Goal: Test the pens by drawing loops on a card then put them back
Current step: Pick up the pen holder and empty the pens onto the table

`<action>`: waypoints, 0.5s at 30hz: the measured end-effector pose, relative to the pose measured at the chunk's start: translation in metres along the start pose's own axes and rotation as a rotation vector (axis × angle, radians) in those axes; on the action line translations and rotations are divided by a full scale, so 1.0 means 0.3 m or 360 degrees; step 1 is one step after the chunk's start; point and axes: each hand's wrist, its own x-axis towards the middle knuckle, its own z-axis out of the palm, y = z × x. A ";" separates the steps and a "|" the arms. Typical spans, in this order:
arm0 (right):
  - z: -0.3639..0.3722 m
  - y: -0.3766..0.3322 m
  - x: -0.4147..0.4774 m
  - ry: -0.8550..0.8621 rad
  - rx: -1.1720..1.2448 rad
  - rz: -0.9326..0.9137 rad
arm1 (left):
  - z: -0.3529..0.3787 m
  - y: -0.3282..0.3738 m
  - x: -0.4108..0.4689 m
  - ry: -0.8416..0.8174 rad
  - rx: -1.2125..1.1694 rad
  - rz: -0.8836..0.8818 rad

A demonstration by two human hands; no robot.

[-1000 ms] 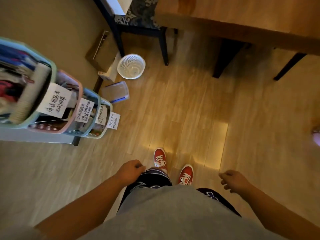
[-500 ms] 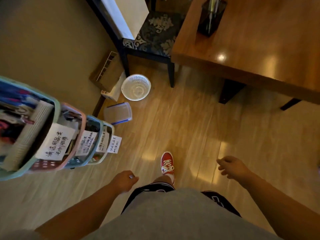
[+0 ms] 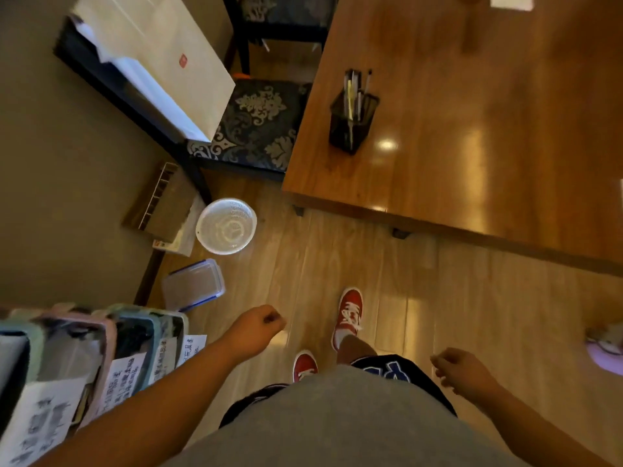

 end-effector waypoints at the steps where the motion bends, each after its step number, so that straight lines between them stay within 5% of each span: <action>1: -0.024 -0.051 0.012 0.0007 -0.0053 -0.0095 | -0.015 0.038 0.014 0.0039 -0.0029 0.0038; 8: -0.240 -0.518 0.065 0.0020 -0.0188 -0.0830 | -0.170 0.373 0.140 0.0303 0.0028 0.0323; 15: -0.391 -0.914 0.162 0.0012 -0.0079 -0.1187 | -0.303 0.634 0.319 0.0489 0.0141 0.0555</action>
